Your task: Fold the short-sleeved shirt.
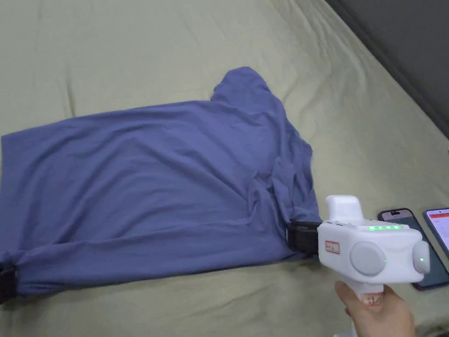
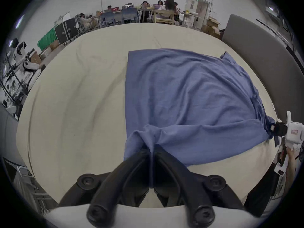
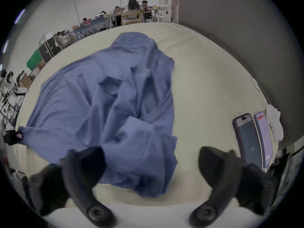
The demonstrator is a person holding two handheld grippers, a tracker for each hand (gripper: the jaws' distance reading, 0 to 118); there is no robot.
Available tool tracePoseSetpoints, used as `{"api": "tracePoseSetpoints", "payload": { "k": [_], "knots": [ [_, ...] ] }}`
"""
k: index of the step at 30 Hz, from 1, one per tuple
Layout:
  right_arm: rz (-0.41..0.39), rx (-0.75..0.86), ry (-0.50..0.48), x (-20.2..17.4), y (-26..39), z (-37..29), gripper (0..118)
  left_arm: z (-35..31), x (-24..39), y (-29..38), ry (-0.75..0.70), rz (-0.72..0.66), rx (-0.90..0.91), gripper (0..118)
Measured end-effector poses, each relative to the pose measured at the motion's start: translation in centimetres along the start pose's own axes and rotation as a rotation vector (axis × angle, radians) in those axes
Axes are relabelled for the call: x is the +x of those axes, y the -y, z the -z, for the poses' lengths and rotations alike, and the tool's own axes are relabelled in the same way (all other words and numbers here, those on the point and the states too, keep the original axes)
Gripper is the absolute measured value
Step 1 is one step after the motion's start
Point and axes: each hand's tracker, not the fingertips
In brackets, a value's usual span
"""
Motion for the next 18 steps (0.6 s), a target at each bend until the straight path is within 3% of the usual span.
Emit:
{"api": "tracePoseSetpoints", "payload": {
  "k": [1,2,3,5,11,18],
  "knots": [
    [-0.011,-0.005,-0.022,0.0,0.1,0.1,25,0.2,0.0,0.2,-0.001,-0.004,-0.003,1],
    [-0.008,0.002,-0.051,0.1,0.3,0.1,10,0.2,0.0,0.2,0.002,-0.010,-0.004,1],
    [0.057,0.071,-0.047,-0.5,0.8,-1.1,10,0.1,-0.1,0.3,0.019,-0.026,-0.002,1],
    [0.013,0.090,-0.038,-0.9,1.0,-2.1,10,-0.2,-0.1,0.2,0.011,-0.033,0.003,1],
    [0.010,0.192,-0.079,-1.7,-4.6,-5.9,10,-2.7,-0.5,-4.5,0.060,-0.065,0.093,1],
    [-0.017,0.183,-0.090,-3.2,-16.6,1.6,10,5.8,-0.3,-15.1,-0.011,0.001,0.068,1]
  ]
}}
